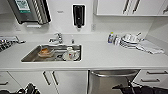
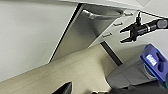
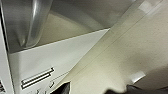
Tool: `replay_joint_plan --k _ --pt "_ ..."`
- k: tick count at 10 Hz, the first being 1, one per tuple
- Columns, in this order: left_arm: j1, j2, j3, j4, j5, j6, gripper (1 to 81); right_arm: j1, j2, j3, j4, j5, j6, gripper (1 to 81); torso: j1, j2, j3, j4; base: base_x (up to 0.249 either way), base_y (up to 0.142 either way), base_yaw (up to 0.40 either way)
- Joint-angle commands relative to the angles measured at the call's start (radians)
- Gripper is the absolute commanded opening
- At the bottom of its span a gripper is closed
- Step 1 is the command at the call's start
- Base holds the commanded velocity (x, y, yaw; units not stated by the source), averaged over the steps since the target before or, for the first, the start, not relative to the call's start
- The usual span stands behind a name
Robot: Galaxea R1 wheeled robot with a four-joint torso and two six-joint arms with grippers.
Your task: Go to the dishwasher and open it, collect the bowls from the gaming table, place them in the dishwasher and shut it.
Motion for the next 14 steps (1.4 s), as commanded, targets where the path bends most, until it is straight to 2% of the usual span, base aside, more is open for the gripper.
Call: replay_joint_plan --k 1,3,5,6,7,8,9,12,14 --pt "-0.084 -0.037 0.020 0.004 0.023 0.007 81.1 0.189 -0.023 -0.079 0.005 -0.038 0.125 81.1 0.000 0.000 0.000 0.000 0.000 0.000 0.000" --pt "-0.083 -0.036 0.020 0.004 0.023 0.006 81.1 0.229 -0.025 -0.151 0.006 -0.038 0.155 81.1 0.000 0.000 0.000 0.000 0.000 0.000 0.000" --pt "-0.078 -0.037 0.019 0.004 0.025 0.008 81.1 0.268 -0.041 -0.225 0.009 -0.046 0.237 81.1 0.000 0.000 0.000 0.000 0.000 0.000 0.000" --pt "-0.072 -0.036 0.011 0.005 0.025 0.008 81.1 0.298 -0.045 -0.234 0.012 -0.049 0.247 81.1 0.000 0.000 -0.001 0.000 0.000 0.000 0.000" --pt "-0.064 -0.031 0.003 0.005 0.025 0.008 81.1 0.321 -0.042 -0.248 0.009 -0.106 0.277 81.1 0.000 0.000 -0.001 0.000 0.000 0.000 0.000" --pt "-0.060 -0.028 -0.004 0.005 0.025 0.008 81.1 0.340 -0.035 -0.269 0.005 -0.164 0.345 81.1 0.000 0.000 -0.001 0.000 0.000 0.000 0.000" --pt "-0.055 -0.022 -0.007 0.007 0.025 0.008 81.1 0.344 -0.026 -0.285 0.000 -0.173 0.380 81.1 0.000 0.000 -0.001 0.000 0.000 0.000 0.000" --pt "-0.054 -0.020 -0.012 0.007 0.025 0.008 81.1 0.358 0.041 -0.375 0.006 -0.235 0.417 81.1 0.000 0.000 -0.001 0.000 0.000 0.000 0.000" --pt "-0.054 -0.022 -0.013 0.007 0.025 0.010 81.1 0.366 0.095 -0.427 0.006 -0.238 0.426 81.1 0.000 0.000 -0.001 0.000 0.000 0.000 0.000"
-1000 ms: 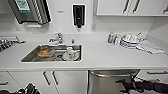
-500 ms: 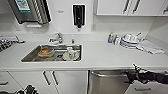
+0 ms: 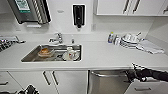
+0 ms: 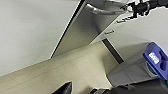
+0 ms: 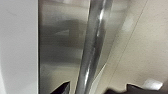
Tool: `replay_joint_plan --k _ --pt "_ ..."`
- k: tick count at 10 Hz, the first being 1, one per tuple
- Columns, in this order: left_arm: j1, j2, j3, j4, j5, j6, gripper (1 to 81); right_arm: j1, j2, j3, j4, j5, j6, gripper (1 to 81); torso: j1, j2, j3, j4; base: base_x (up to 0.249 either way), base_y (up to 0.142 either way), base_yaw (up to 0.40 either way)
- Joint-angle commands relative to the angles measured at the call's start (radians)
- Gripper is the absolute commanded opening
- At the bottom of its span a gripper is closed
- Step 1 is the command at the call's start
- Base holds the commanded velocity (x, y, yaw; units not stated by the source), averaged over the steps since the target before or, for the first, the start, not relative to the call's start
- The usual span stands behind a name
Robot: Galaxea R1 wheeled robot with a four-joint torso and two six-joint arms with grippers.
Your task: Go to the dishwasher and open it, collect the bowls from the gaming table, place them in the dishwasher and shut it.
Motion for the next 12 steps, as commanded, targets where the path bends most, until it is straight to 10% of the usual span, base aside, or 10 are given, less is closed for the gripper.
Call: replay_joint_plan --k 1,12 --pt "-0.082 -0.036 0.013 0.002 0.022 0.009 81.1 0.156 0.048 -0.075 0.010 -0.052 0.019 81.1 0.000 0.000 0.000 0.000 0.000 0.000 0.000" --pt "-0.067 -0.007 -0.004 0.002 0.022 0.016 81.1 0.126 0.173 -0.328 -0.012 -0.291 0.033 81.1 0.000 0.000 0.000 0.000 0.000 0.000 0.000"
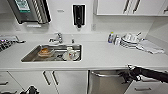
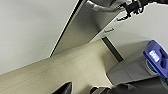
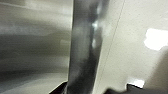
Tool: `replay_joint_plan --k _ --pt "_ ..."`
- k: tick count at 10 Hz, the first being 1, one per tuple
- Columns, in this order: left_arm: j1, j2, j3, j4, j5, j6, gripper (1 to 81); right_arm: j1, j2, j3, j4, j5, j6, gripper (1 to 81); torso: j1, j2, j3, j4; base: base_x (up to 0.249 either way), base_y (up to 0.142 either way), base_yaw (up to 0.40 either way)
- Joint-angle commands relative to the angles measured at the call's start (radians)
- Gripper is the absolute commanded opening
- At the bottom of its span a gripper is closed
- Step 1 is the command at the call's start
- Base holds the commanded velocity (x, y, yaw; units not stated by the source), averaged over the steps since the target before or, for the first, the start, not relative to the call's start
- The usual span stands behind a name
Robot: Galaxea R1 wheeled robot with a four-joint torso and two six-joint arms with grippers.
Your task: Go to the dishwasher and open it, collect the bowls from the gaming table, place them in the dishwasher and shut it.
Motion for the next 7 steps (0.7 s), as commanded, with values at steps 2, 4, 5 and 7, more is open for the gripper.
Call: replay_joint_plan --k 2,4,5,7 --pt "-0.089 -0.034 0.015 -0.001 0.024 0.000 81.1 0.105 -0.044 0.000 -0.006 -0.130 0.006 81.1 0.000 0.000 0.000 0.000 0.000 0.000 0.000" --pt "-0.089 -0.033 0.007 -0.002 0.022 0.000 81.1 0.094 -0.067 0.009 -0.009 -0.175 0.006 81.1 0.000 0.000 0.000 0.000 0.000 0.000 0.000" --pt "-0.089 -0.033 0.009 -0.002 0.022 0.000 81.1 0.076 -0.082 0.023 -0.008 -0.178 0.006 81.1 0.000 0.000 0.000 0.000 0.000 0.000 0.000" --pt "-0.089 -0.033 0.007 -0.004 0.022 -0.002 81.1 0.034 -0.101 0.033 -0.008 -0.176 0.003 81.1 0.000 0.000 0.000 0.000 0.000 0.000 0.000"
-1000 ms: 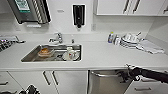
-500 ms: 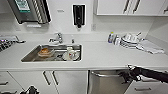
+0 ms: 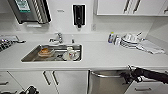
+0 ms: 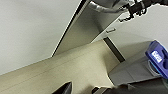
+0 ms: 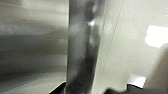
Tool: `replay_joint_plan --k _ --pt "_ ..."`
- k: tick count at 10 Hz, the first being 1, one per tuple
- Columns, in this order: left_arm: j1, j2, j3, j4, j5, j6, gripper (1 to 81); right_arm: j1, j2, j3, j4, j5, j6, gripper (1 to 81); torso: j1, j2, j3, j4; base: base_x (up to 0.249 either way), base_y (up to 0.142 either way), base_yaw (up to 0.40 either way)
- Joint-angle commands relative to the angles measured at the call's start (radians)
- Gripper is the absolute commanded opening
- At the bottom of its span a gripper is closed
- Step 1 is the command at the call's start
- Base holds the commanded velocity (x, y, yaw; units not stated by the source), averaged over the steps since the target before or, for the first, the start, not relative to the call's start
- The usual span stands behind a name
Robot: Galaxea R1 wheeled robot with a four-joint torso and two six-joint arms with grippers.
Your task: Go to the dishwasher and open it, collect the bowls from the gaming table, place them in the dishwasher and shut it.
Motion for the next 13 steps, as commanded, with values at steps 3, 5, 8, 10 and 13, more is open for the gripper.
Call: replay_joint_plan --k 3,5,8,10,13 --pt "-0.089 -0.023 0.020 -0.004 0.024 -0.003 81.1 0.008 -0.105 0.027 -0.012 -0.181 0.003 81.1 0.000 0.000 0.000 0.000 0.000 0.000 0.000" --pt "-0.089 -0.021 0.022 -0.005 0.024 -0.003 81.1 -0.006 -0.145 0.067 -0.012 -0.180 0.003 81.1 0.000 0.000 0.000 0.000 0.000 0.000 0.000" --pt "-0.089 -0.015 0.020 -0.005 0.024 -0.003 81.1 -0.035 -0.182 0.095 -0.010 -0.163 0.001 81.1 0.000 0.000 0.000 0.000 0.000 0.000 0.000" --pt "-0.089 -0.010 0.020 -0.005 0.024 -0.003 81.1 -0.035 -0.188 0.113 -0.010 -0.161 0.001 81.1 0.000 0.000 0.000 0.000 0.000 0.000 0.000" --pt "-0.089 -0.010 0.020 -0.008 0.026 -0.003 81.1 -0.035 -0.183 0.122 -0.009 -0.154 0.001 81.1 0.001 0.001 0.000 0.000 -0.051 0.000 0.000"
